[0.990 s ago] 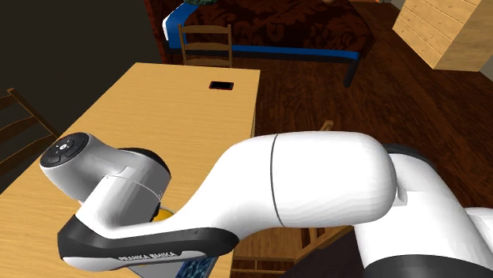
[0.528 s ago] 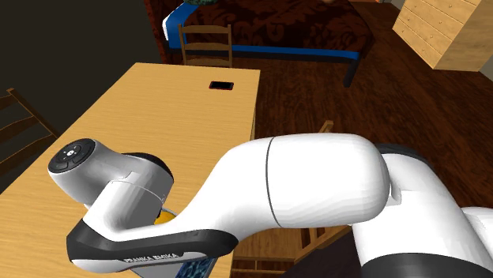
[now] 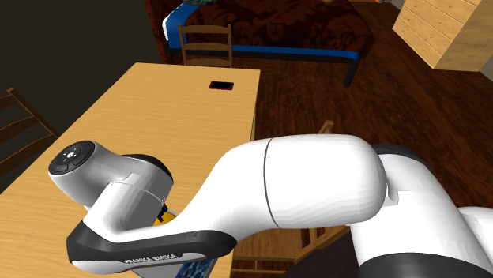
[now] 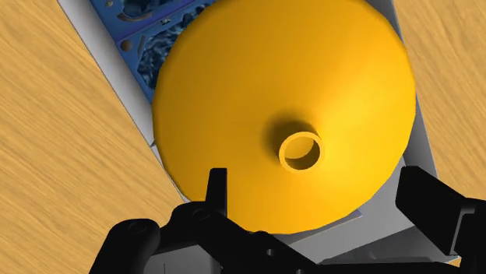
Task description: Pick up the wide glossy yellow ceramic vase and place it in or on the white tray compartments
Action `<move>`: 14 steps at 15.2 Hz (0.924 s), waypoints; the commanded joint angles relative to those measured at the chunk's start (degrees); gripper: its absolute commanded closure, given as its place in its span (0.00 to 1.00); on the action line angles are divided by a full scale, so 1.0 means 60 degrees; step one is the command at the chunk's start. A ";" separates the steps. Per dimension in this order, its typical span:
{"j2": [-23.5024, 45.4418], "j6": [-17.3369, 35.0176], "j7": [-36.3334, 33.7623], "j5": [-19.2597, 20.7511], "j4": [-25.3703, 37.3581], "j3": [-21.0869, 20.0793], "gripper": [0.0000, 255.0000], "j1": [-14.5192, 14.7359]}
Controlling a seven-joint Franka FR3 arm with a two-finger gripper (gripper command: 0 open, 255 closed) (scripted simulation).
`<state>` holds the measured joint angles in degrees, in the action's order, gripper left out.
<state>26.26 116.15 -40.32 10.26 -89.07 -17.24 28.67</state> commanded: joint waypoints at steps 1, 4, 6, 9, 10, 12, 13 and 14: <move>0.0004 0.0000 0.0001 0.0000 -0.0001 0.0000 0.00 0.0000; -0.0211 -0.0518 0.0061 -0.0085 0.0311 -0.0042 0.00 -0.0009; -0.0353 -0.1019 0.0104 -0.0145 0.0678 -0.0073 0.00 0.0001; -0.0353 -0.1018 0.0104 -0.0145 0.0677 -0.0072 0.00 0.0002; -0.0353 -0.1019 0.0104 -0.0145 0.0678 -0.0072 0.00 0.0002; -0.0353 -0.1019 0.0104 -0.0145 0.0678 -0.0072 0.00 0.0002; -0.0353 -0.1019 0.0104 -0.0145 0.0678 -0.0072 0.00 0.0002; -0.0353 -0.1019 0.0104 -0.0145 0.0678 -0.0072 0.00 0.0002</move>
